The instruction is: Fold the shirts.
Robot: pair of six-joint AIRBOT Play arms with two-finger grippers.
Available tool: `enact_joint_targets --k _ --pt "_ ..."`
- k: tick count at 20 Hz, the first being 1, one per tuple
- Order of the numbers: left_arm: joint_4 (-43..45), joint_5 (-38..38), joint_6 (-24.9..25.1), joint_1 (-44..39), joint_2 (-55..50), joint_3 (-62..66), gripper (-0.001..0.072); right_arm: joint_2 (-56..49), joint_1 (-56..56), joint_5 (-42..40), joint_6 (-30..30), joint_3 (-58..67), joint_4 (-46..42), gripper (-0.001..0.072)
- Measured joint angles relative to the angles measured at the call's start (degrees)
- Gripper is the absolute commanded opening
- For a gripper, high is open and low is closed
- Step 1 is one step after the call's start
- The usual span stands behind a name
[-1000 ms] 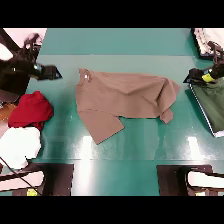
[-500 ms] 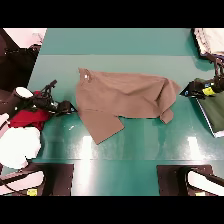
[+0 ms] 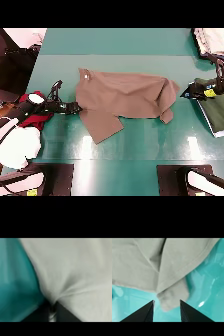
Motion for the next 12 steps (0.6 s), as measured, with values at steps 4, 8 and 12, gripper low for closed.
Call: enact_joint_targets --k 4,8,12 --pt "-2.2 0.8 -0.3 -0.4 0.1 1.3 0.0025 0.0 2.9 0.8 2.1 0.0 -8.5 0.0414" --pt "-3.0 -0.3 -0.2 -0.5 0.2 3.4 0.0024 0.0 9.3 1.4 3.1 -1.2 -13.1 0.0654" --pt "-3.1 -2.2 -0.2 -0.6 0.2 4.2 0.0025 0.0 14.6 0.9 4.5 -8.3 -15.0 0.0542"
